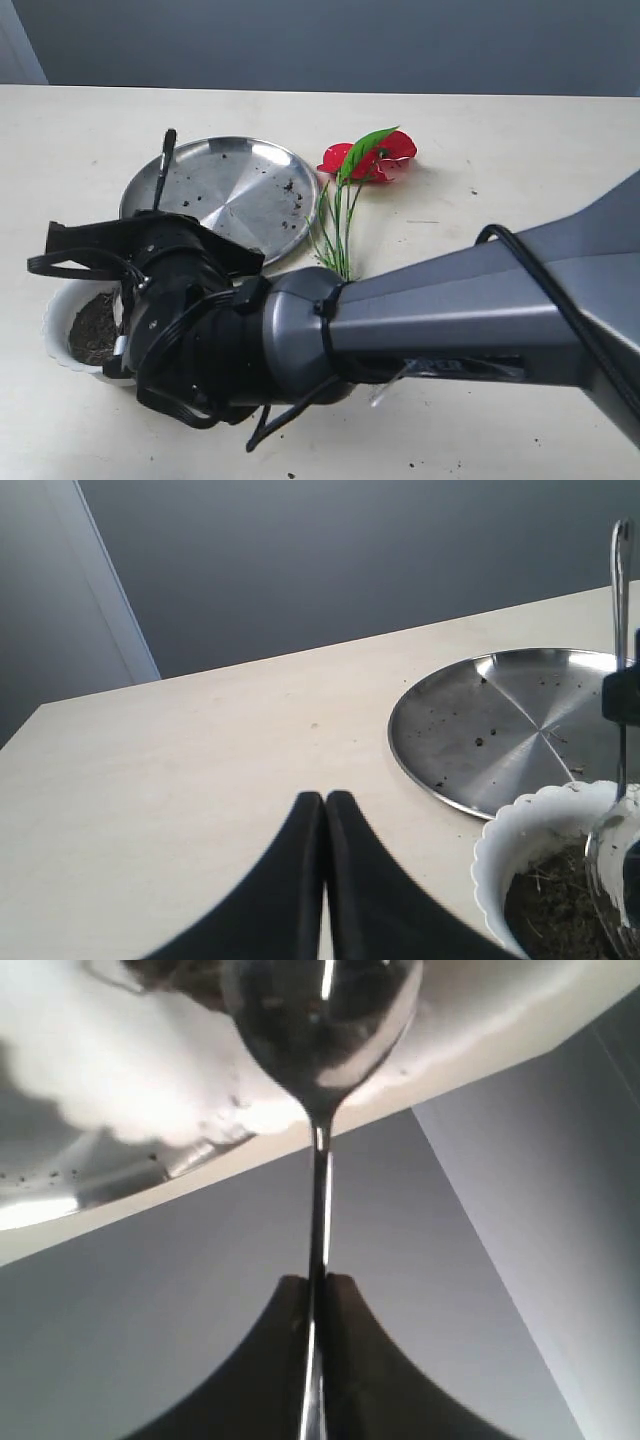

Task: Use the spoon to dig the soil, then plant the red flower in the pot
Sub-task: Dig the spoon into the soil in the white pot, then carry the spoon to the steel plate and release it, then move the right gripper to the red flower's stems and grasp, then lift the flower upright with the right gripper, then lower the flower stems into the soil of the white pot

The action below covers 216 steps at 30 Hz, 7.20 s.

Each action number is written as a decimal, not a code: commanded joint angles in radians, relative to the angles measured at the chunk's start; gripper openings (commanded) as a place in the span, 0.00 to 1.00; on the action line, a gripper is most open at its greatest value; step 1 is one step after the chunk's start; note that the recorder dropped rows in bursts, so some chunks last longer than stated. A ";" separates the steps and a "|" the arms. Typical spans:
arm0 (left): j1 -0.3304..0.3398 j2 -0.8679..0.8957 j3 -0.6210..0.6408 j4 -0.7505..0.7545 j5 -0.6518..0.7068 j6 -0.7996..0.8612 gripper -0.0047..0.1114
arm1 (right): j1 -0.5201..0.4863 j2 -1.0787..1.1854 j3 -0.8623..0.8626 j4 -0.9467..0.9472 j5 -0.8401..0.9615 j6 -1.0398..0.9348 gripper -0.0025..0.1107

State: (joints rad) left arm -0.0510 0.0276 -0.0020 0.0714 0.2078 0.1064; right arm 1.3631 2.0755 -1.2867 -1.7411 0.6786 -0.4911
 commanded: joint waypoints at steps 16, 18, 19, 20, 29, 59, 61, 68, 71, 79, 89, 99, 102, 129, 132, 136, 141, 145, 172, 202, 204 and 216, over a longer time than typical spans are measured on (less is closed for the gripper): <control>-0.002 -0.004 0.002 -0.001 -0.005 -0.005 0.04 | 0.011 0.000 0.055 -0.003 0.068 0.059 0.02; -0.002 -0.004 0.002 -0.001 -0.005 -0.005 0.04 | 0.009 0.000 0.051 -0.003 0.100 0.087 0.02; -0.002 -0.004 0.002 -0.001 -0.005 -0.005 0.04 | 0.005 -0.002 0.045 -0.003 0.107 0.112 0.02; -0.002 -0.004 0.002 -0.001 -0.005 -0.005 0.04 | 0.003 -0.002 0.031 -0.003 0.112 0.145 0.02; -0.002 -0.004 0.002 -0.001 -0.005 -0.005 0.04 | -0.024 -0.040 -0.077 0.019 0.176 0.340 0.02; -0.002 -0.004 0.002 -0.001 -0.007 -0.005 0.04 | -0.465 0.127 -0.485 1.543 -0.116 0.557 0.02; -0.002 -0.004 0.002 -0.001 -0.007 -0.005 0.04 | -0.469 0.199 -0.598 1.594 -0.035 0.506 0.02; -0.002 -0.004 0.002 -0.001 -0.007 -0.005 0.04 | -0.495 0.510 -1.027 1.625 0.303 0.485 0.02; -0.002 -0.004 0.002 -0.001 -0.007 -0.005 0.04 | -0.495 0.554 -1.066 1.645 0.297 0.485 0.02; -0.002 -0.004 0.002 -0.001 -0.007 -0.005 0.04 | -0.495 0.565 -1.070 1.649 0.283 0.466 0.18; -0.002 -0.004 0.002 -0.001 -0.005 -0.005 0.04 | -0.496 0.474 -1.071 1.639 0.280 0.491 0.42; -0.002 -0.004 0.002 -0.001 -0.005 -0.005 0.04 | -0.496 0.319 -1.071 1.687 0.472 0.532 0.42; -0.002 -0.004 0.002 -0.001 -0.005 -0.005 0.04 | -0.494 0.310 -1.071 1.712 0.504 0.537 0.42; -0.002 -0.004 0.002 -0.001 -0.007 -0.005 0.04 | -0.495 -0.383 0.127 1.688 -0.526 0.704 0.42; -0.002 -0.004 0.002 -0.001 -0.007 -0.005 0.04 | -0.532 -0.445 0.390 1.753 -0.655 0.758 0.42; -0.002 -0.004 0.002 -0.001 -0.007 -0.005 0.04 | -0.549 -0.406 0.423 1.794 -0.609 0.758 0.42; -0.002 -0.004 0.002 -0.001 -0.007 -0.005 0.04 | -0.549 -0.354 0.353 1.799 -0.520 0.758 0.52; -0.002 -0.004 0.002 -0.001 -0.007 -0.005 0.04 | -0.555 -0.297 0.279 1.796 -0.443 0.758 0.59; -0.002 -0.004 0.002 -0.001 -0.005 -0.005 0.04 | -0.636 -0.037 0.123 1.796 -0.403 0.826 0.16; -0.002 -0.004 0.002 -0.001 -0.006 -0.005 0.04 | -0.476 -0.335 0.395 1.592 -1.637 0.754 0.02; -0.002 -0.004 0.002 -0.001 -0.006 -0.005 0.04 | -0.447 -0.309 0.435 1.592 -1.754 0.683 0.02; -0.002 -0.004 0.002 -0.001 -0.006 -0.005 0.04 | -0.321 -0.139 0.459 1.578 -1.900 0.660 0.02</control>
State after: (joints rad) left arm -0.0510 0.0276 -0.0020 0.0714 0.2078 0.1064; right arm 1.0361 1.9129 -0.8105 -0.1564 -1.1924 0.1786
